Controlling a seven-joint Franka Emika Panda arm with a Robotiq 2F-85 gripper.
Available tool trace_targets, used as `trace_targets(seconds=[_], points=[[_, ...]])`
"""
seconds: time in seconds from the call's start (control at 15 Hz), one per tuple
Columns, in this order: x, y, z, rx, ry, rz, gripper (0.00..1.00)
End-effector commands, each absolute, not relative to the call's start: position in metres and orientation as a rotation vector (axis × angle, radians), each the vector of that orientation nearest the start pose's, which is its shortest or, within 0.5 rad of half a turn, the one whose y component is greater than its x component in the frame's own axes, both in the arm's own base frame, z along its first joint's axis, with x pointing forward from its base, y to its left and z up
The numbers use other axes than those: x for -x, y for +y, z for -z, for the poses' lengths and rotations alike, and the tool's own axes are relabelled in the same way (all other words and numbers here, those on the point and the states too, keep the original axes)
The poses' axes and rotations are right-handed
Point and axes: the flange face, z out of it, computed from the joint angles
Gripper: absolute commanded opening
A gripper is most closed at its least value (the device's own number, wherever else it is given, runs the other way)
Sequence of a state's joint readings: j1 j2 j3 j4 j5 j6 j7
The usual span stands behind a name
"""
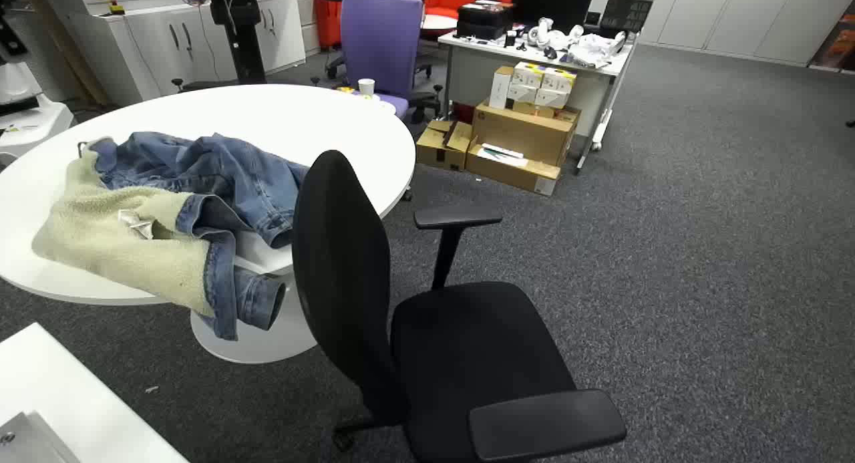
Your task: Put the blue jacket on the backrest of the black chair
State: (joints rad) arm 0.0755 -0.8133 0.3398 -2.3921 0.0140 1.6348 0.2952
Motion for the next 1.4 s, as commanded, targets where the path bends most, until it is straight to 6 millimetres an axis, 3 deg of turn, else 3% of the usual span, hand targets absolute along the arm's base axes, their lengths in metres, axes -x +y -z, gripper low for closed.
trace_targets(seconds=[0.0,0.6,0.8,1.0,1.13,1.33], points=[[-0.279,0.155,-0.571,3.35,-0.036,0.157,1.0],[-0.279,0.155,-0.572,3.35,-0.037,0.159,1.0],[-0.31,0.125,-0.578,3.273,-0.017,0.102,1.0],[-0.355,0.114,-0.572,3.252,-0.182,0.09,1.0],[-0.378,0.123,-0.561,3.178,-0.346,0.053,1.0],[-0.389,0.165,-0.535,3.096,-0.564,-0.019,1.0]])
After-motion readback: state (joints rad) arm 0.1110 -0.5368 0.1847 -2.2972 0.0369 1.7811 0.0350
